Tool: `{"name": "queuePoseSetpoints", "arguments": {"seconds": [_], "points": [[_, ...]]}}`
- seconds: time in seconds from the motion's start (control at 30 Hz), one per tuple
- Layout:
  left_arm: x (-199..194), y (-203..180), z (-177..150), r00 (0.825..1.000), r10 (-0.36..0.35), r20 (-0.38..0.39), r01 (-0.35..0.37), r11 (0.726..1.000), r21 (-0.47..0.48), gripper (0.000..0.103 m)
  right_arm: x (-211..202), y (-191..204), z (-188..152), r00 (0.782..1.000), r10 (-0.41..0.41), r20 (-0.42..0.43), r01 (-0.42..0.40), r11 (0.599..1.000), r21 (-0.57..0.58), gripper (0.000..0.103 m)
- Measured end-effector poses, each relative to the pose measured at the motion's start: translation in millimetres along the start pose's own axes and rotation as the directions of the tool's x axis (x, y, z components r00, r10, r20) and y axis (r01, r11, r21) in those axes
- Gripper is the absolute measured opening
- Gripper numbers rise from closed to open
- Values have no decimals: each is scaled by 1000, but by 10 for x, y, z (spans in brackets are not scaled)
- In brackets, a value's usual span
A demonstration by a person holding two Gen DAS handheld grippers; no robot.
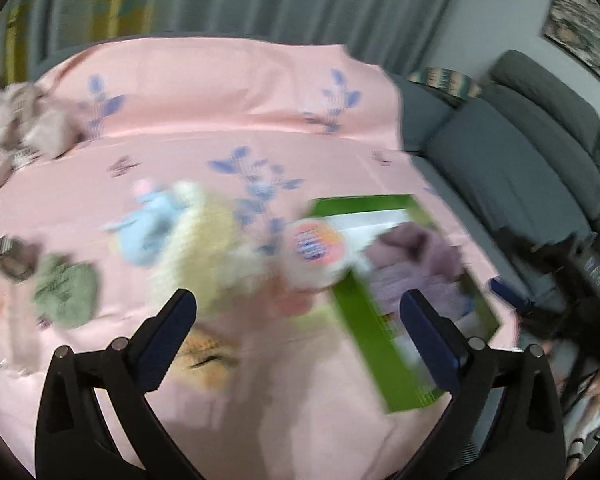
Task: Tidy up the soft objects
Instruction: 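Withdraw the right tool from the green box, then move the right tool to the yellow tissue packet and grasp it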
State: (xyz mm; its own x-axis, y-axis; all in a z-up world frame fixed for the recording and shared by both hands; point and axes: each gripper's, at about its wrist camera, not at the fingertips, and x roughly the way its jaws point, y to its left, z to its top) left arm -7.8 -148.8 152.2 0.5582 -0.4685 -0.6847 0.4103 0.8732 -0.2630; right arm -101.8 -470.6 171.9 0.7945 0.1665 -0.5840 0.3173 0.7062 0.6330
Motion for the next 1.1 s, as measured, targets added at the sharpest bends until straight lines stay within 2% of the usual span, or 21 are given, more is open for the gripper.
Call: {"name": "queuePoseSetpoints", "arguments": {"seconds": [0.13, 0.2, 0.3, 0.4, 0.5, 0.63, 0.73, 0.8, 0.83, 0.93, 1.1], "points": [[-87, 475, -225, 997, 77, -27, -79, 994, -81, 102, 55, 353, -153, 999, -45, -15, 43, 991, -128, 86], [-158, 728, -364, 991, 130, -37, -133, 984, -115, 102, 90, 529, -241, 999, -43, -22, 39, 985, -166, 86], [-266, 1050, -555, 983, 177, -38, -181, 969, -166, 102, 181, 801, -380, 998, -4, -67, -11, 977, -215, 86], [-311, 1329, -695, 980, 193, -45, -198, 951, -239, 102, 289, 1070, -555, 991, 33, -127, -67, 960, -270, 86], [-281, 1473, -742, 973, 222, -65, -231, 939, -254, 102, 473, 1272, -751, 980, 44, -192, -102, 947, -304, 86], [-238, 1606, -793, 966, 246, -80, -259, 931, -257, 102, 928, 1415, -1060, 948, -41, -317, -74, 937, -342, 86], [-209, 1735, -829, 959, 265, -99, -282, 921, -270, 102, 1241, 1449, -1308, 908, -89, -408, -82, 920, -383, 86], [-233, 1793, -832, 945, 313, -93, -326, 903, -281, 102, 1491, 1391, -1459, 873, -135, -468, -48, 932, -359, 86], [-250, 1820, -836, 943, 322, -87, -333, 898, -287, 102, 1582, 1350, -1517, 863, -165, -478, -13, 938, -347, 86], [-291, 1882, -827, 943, 324, -75, -331, 892, -308, 102, 1763, 1274, -1665, 852, -272, -448, 111, 929, -352, 86], [-292, 1879, -822, 943, 324, -77, -331, 891, -311, 102, 1917, 1262, -1798, 838, -324, -439, 168, 918, -358, 86]]}}
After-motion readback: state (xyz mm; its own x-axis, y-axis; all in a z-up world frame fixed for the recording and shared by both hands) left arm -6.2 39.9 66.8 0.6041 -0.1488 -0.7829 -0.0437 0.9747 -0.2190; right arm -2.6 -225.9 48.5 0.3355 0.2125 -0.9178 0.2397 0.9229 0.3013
